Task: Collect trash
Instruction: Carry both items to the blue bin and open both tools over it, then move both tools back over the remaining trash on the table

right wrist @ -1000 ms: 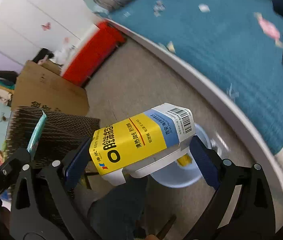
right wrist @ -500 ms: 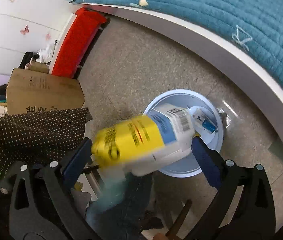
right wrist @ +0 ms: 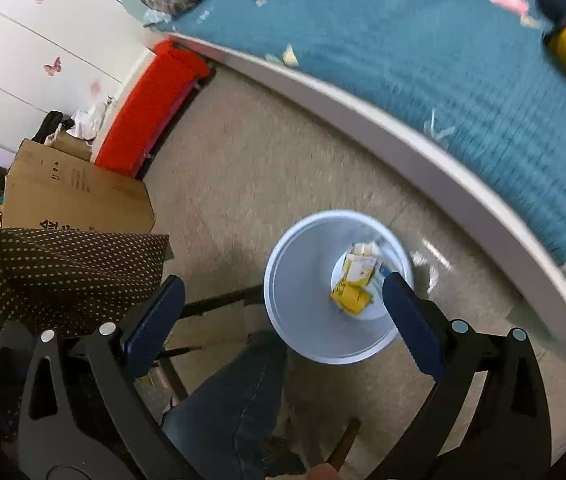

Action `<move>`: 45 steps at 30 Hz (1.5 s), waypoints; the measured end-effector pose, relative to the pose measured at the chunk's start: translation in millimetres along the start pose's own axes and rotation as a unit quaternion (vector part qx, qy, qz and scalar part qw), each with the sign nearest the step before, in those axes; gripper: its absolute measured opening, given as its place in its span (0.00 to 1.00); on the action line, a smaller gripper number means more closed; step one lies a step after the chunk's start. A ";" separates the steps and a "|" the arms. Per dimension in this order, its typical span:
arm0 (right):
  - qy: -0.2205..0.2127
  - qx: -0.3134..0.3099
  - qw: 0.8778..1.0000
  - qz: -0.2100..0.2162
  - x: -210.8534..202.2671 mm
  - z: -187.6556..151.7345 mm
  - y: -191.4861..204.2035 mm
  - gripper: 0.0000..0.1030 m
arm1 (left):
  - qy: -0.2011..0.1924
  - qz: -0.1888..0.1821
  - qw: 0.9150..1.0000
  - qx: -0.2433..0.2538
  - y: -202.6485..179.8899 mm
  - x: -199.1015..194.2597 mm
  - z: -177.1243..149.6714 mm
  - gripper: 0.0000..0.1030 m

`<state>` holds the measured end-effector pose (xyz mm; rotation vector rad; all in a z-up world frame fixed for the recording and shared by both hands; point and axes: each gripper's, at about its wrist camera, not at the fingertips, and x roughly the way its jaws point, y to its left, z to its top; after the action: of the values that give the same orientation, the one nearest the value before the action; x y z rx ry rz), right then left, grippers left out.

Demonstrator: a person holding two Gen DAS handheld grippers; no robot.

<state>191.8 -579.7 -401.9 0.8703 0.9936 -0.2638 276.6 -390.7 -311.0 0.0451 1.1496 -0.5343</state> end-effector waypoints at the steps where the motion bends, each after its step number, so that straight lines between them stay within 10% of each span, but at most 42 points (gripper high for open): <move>1: -0.011 -0.006 1.000 0.002 -10.7 -0.2 5.4 0.94 | -0.005 -0.002 1.000 0.004 -1.8 -6.4 -0.5 0.86; 13: -0.139 -0.062 0.988 0.008 -136.8 -9.9 71.2 0.94 | -0.119 -0.049 0.991 0.047 -16.5 -132.3 -6.9 0.90; 22: -0.191 -0.128 0.972 0.043 -195.7 -37.2 141.9 0.94 | -0.210 -0.012 0.976 0.052 20.8 -217.2 -25.6 0.92; 45: -0.183 -0.322 0.921 0.120 -199.7 -133.6 338.0 0.94 | -0.317 0.090 0.944 -0.017 186.7 -329.8 -72.4 0.94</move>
<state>189.6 -298.3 -97.4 0.3089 0.5522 0.1130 195.5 -80.4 -96.5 -0.0496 0.5160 -0.3275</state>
